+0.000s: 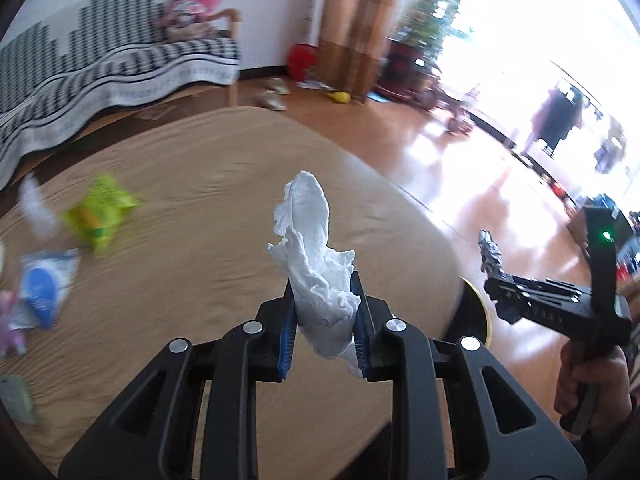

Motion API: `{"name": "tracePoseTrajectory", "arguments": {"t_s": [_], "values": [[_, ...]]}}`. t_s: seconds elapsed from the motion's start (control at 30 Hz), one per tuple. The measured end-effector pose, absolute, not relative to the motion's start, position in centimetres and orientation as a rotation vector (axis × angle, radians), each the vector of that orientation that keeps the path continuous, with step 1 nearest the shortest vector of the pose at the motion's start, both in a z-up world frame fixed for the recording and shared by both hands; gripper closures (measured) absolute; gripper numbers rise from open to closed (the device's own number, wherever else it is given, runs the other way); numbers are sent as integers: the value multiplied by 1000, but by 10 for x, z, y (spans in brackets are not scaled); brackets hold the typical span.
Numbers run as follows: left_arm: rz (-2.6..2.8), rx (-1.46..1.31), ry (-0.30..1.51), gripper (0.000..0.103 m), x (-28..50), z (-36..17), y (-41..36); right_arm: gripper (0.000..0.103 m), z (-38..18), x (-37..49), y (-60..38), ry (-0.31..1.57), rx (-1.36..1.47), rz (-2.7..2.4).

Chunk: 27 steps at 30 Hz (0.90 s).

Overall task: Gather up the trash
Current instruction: 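Carry the tissue and foil over the bin and open both tools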

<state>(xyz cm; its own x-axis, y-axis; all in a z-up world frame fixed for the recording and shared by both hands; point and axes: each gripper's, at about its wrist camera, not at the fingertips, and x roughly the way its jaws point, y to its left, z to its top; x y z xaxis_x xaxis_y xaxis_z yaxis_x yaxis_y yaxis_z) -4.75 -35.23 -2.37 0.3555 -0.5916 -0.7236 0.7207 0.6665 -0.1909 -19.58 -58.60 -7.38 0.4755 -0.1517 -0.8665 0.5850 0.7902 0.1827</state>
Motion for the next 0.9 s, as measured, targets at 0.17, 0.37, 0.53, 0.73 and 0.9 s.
{"name": "tracePoseTrajectory", "arguments": {"t_s": [0.17,0.37,0.53,0.73,0.9], "values": [[-969,198,882,79,-79,-42,-409,75,-96,-235,-634,995,581,-562],[-1093,248,905,79,-120,-68,-475,75,-121,-268,-665,1026,659,-628],[-1141,273,941,79,-137,-91,-510,75,-132,-284,-682,1028,711,-656],[-1155,277,977,79,-143,-107,-531,75,-136,-284,-691,1022,742,-659],[-1160,279,987,79,-147,-112,-540,75,-135,-280,-693,1014,744,-656]]}}
